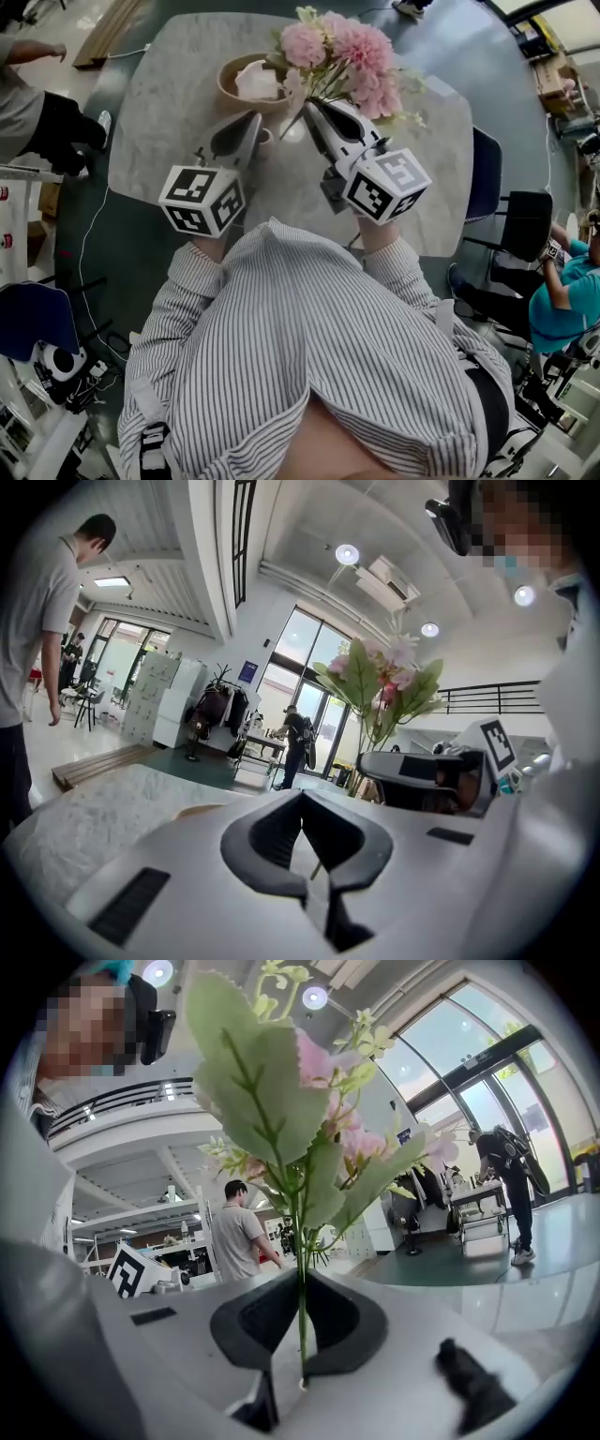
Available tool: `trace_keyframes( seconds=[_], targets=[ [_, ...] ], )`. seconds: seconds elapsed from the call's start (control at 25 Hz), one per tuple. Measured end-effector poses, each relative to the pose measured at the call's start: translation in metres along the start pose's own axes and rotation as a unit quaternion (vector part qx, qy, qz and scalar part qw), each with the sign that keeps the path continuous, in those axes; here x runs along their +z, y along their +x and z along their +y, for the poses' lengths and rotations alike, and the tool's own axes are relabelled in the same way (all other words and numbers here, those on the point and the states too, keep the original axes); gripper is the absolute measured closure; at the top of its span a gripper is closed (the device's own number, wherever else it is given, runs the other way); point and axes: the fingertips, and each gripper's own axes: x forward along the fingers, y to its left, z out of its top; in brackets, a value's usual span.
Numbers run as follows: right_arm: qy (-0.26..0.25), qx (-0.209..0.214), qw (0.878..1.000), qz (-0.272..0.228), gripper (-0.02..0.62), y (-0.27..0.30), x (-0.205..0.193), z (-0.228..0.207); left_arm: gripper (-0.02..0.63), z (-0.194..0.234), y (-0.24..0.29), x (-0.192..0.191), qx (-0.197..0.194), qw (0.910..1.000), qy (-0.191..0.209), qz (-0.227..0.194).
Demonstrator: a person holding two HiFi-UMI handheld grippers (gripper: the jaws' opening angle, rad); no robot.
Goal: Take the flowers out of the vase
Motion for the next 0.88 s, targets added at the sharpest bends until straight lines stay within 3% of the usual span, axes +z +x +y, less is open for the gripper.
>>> trace_keyframes(
  seconds=[0.88],
  targets=[
    [0.008,0.015,1.0,0.014,0.565,-0.001,-0.02,0.012,0.594,-0.008,-0.007,-0.022,-0.015,0.9996,-0.005,0.025]
  ],
)
